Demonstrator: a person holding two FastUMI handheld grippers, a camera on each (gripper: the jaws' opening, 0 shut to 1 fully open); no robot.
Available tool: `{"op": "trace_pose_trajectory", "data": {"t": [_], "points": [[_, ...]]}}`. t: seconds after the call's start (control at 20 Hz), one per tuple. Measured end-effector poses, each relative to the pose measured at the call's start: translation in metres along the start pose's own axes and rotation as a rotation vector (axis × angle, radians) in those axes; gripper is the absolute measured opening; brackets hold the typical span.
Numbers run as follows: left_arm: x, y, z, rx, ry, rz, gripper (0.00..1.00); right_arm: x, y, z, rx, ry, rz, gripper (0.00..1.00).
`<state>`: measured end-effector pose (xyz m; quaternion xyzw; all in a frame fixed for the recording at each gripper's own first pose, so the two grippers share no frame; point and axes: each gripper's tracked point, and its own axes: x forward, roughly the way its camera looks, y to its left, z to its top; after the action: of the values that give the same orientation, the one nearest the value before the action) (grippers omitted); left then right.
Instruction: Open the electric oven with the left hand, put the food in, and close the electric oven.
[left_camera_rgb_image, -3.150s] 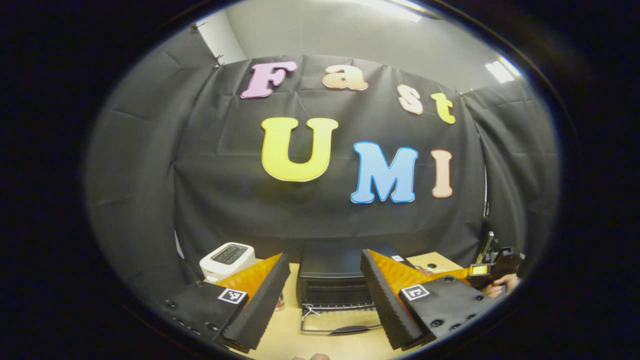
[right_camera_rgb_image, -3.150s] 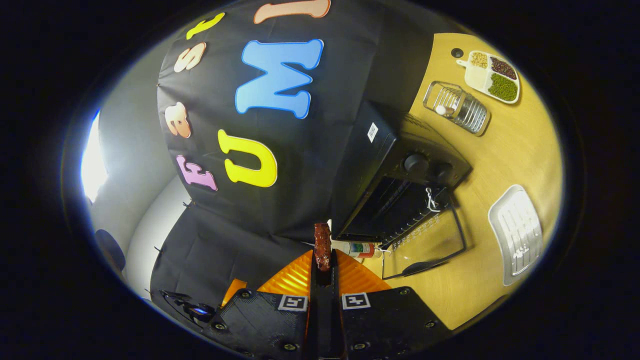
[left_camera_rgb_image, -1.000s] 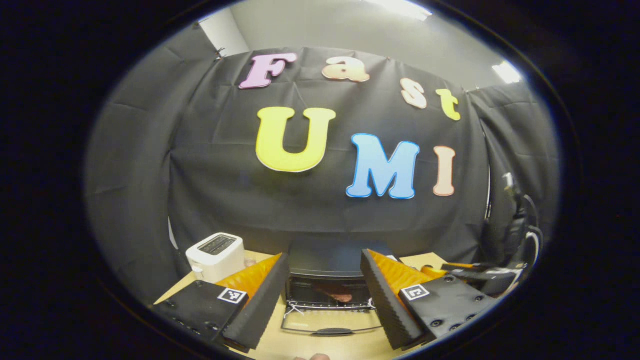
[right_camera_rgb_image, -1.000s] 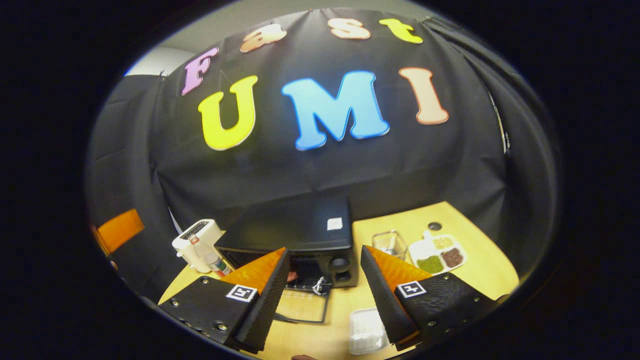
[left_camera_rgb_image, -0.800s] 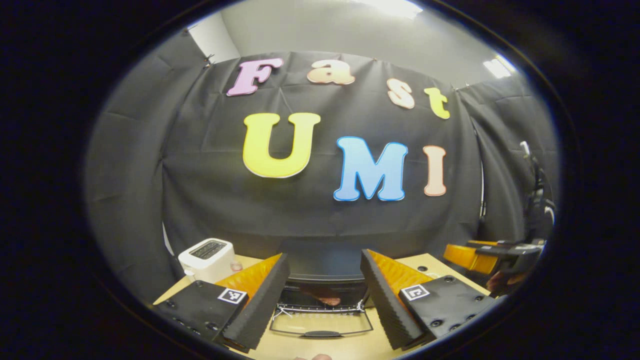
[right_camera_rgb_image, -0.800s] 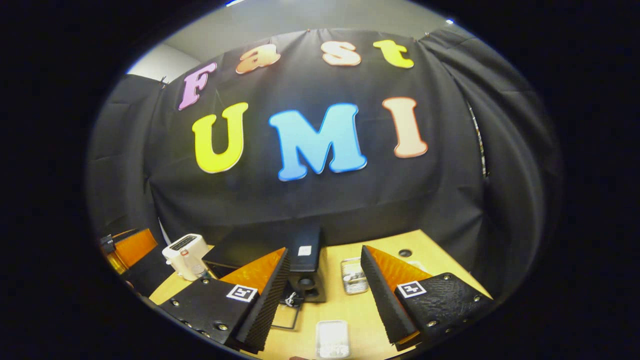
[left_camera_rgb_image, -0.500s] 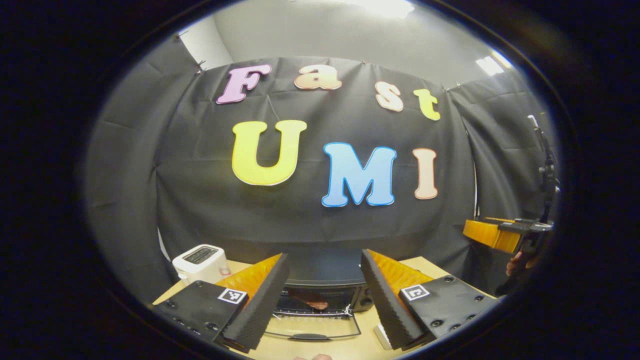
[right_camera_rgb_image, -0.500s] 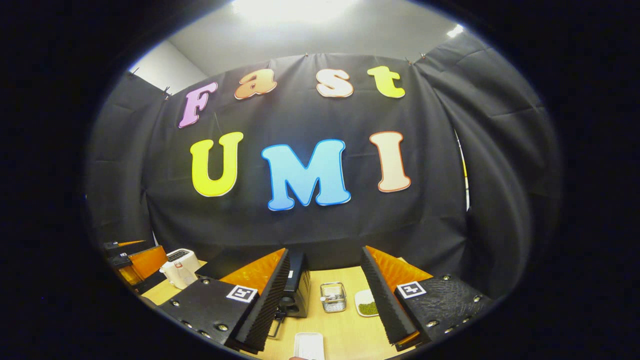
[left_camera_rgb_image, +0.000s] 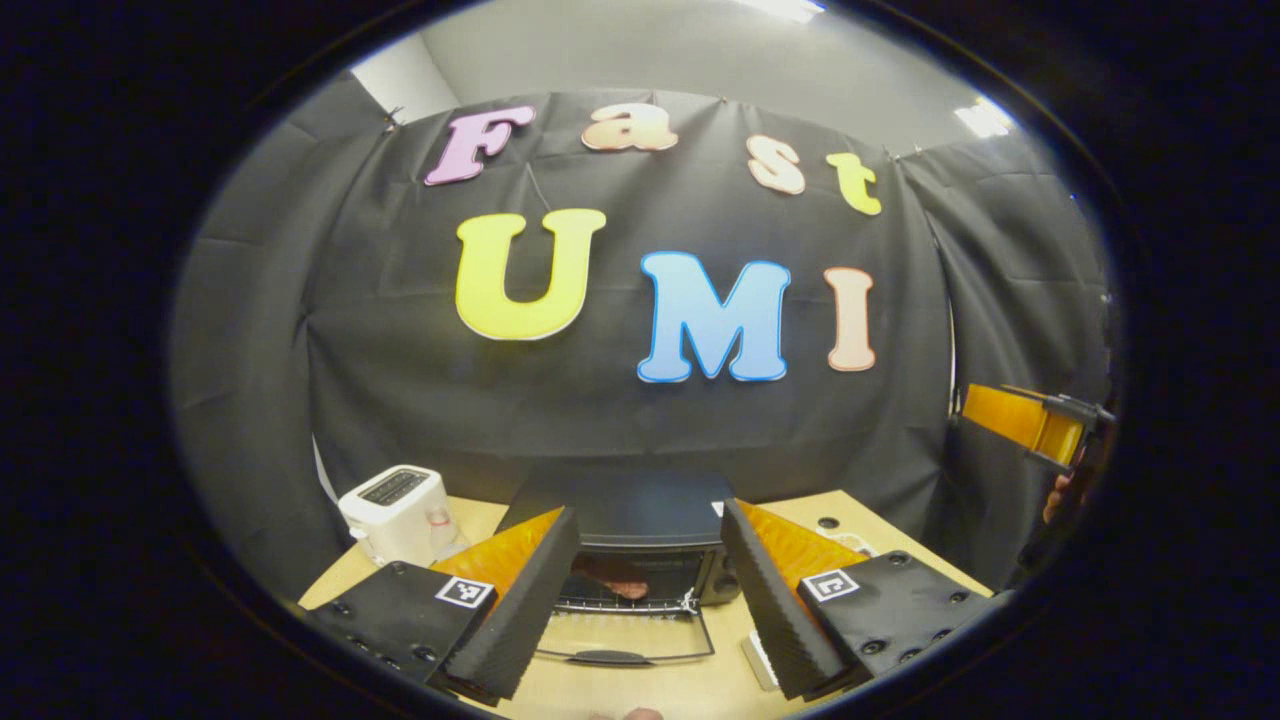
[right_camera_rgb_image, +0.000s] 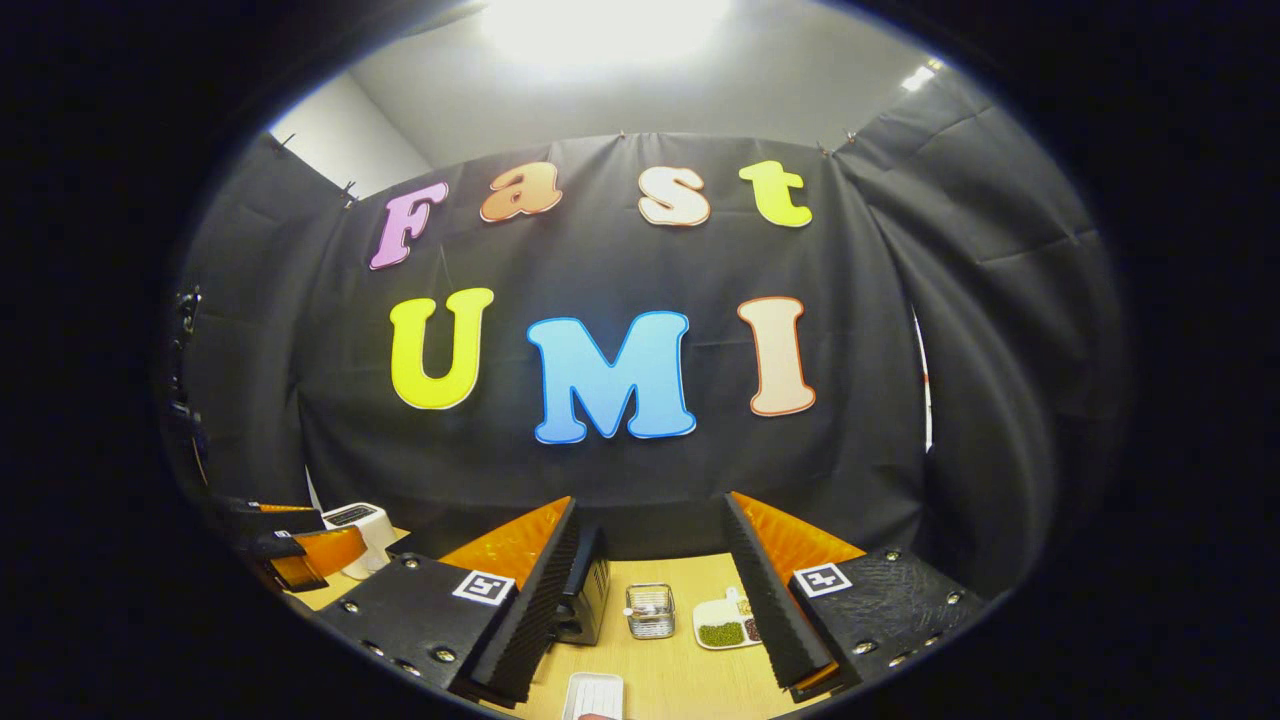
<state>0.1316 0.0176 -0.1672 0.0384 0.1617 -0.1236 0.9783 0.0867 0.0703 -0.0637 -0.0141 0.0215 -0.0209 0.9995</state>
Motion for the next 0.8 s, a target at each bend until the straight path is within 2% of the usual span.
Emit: {"op": "trace_pose_trajectory", "data": {"t": [0.1, 0.15, 0.4, 0.45, 0.5, 0.55, 0.6, 0.7, 0.75, 0.8], "points": [[0.005, 0.003, -0.016, 0.015, 0.040, 0.003, 1.00, -0.002, 0.002, 0.002, -0.004, -0.006, 0.009, 0.86], [0.007, 0.002, -0.030, 0.017, 0.071, -0.002, 0.96, -0.002, 0.004, 0.001, -0.007, -0.007, 0.017, 0.87], [0.017, 0.004, -0.094, -0.014, 0.231, -0.025, 0.96, -0.001, 0.004, -0.005, -0.008, 0.006, 0.024, 0.87], [0.018, 0.007, -0.109, -0.017, 0.268, -0.016, 1.00, -0.001, 0.003, -0.007, -0.005, 0.010, 0.020, 0.87], [0.018, 0.010, -0.122, -0.021, 0.304, -0.010, 0.92, -0.001, 0.001, -0.007, 0.000, 0.011, 0.014, 0.86], [0.020, 0.012, -0.133, -0.024, 0.329, -0.007, 1.00, 0.000, 0.000, -0.007, 0.006, 0.010, 0.010, 0.87], [0.021, 0.015, -0.141, -0.019, 0.345, 0.006, 0.96, 0.000, -0.002, -0.008, 0.010, 0.011, 0.004, 0.87], [0.025, 0.023, -0.156, 0.009, 0.374, 0.018, 1.00, 0.001, -0.005, -0.012, 0.013, 0.019, -0.004, 0.87], [0.026, 0.024, -0.165, 0.017, 0.395, 0.019, 0.97, 0.001, -0.007, -0.014, 0.015, 0.024, -0.007, 0.87], [0.028, 0.025, -0.174, 0.022, 0.422, 0.019, 1.00, 0.002, -0.008, -0.016, 0.016, 0.030, -0.011, 0.87]]}}
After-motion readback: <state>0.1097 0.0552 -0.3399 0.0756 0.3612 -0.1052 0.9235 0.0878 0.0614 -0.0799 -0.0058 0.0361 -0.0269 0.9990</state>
